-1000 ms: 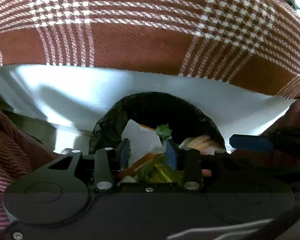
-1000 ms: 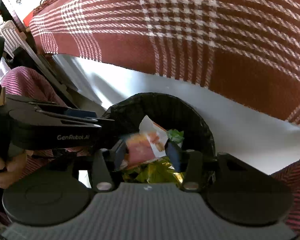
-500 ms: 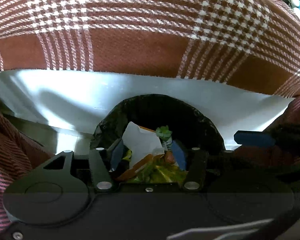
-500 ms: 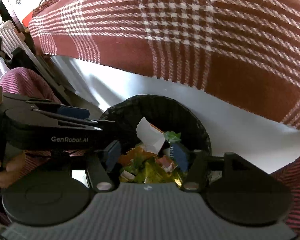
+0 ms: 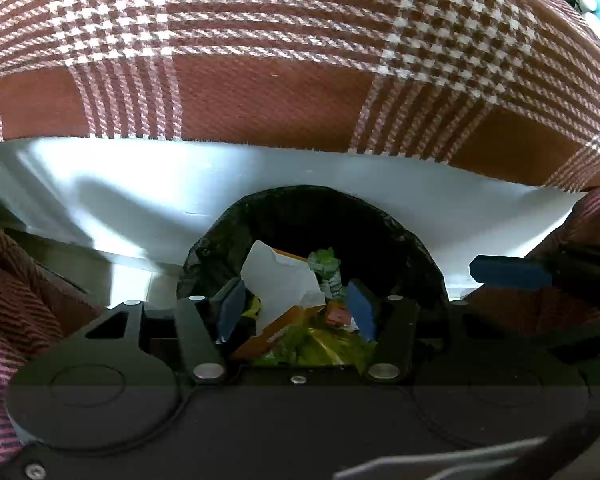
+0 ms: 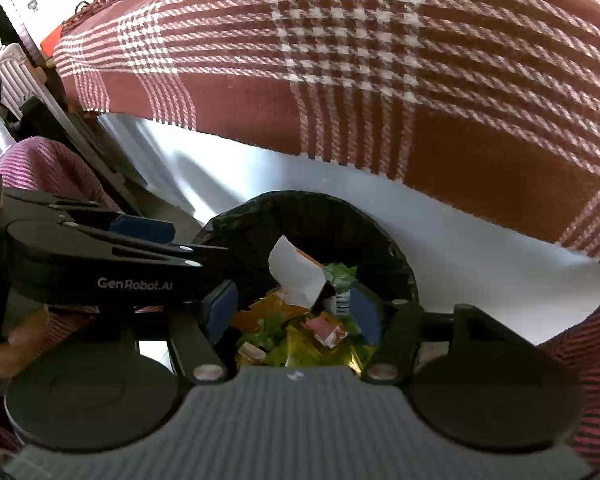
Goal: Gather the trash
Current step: 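Open both tools over the bin to drop the tissue and snack packet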
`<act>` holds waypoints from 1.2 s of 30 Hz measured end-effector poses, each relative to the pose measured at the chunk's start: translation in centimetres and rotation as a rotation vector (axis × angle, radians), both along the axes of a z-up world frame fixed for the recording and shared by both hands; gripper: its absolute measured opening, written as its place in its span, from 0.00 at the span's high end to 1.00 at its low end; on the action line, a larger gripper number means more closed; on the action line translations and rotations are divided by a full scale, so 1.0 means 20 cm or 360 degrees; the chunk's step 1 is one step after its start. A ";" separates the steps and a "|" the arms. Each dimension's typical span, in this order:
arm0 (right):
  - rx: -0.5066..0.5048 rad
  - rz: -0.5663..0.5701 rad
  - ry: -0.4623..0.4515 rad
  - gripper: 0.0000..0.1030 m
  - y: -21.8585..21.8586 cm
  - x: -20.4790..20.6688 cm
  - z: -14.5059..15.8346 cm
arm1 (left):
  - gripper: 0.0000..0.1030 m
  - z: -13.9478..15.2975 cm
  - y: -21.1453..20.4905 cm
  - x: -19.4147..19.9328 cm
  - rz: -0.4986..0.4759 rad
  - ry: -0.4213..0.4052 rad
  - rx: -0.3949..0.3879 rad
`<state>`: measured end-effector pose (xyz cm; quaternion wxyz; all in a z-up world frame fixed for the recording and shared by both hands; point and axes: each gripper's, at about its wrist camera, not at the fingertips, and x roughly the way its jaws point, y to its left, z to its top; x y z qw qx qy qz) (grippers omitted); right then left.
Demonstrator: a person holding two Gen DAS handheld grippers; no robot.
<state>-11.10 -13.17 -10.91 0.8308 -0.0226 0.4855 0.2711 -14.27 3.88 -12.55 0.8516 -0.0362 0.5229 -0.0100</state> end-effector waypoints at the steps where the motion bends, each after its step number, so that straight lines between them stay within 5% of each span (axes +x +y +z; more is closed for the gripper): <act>1: 0.0000 0.0001 0.0000 0.27 0.00 0.00 0.00 | 0.46 0.00 0.00 0.00 0.0001 0.0000 0.0000; 36: -0.0003 -0.0009 -0.0001 0.26 -0.01 -0.01 0.00 | 0.31 -0.01 0.00 0.01 0.0050 0.0021 0.0033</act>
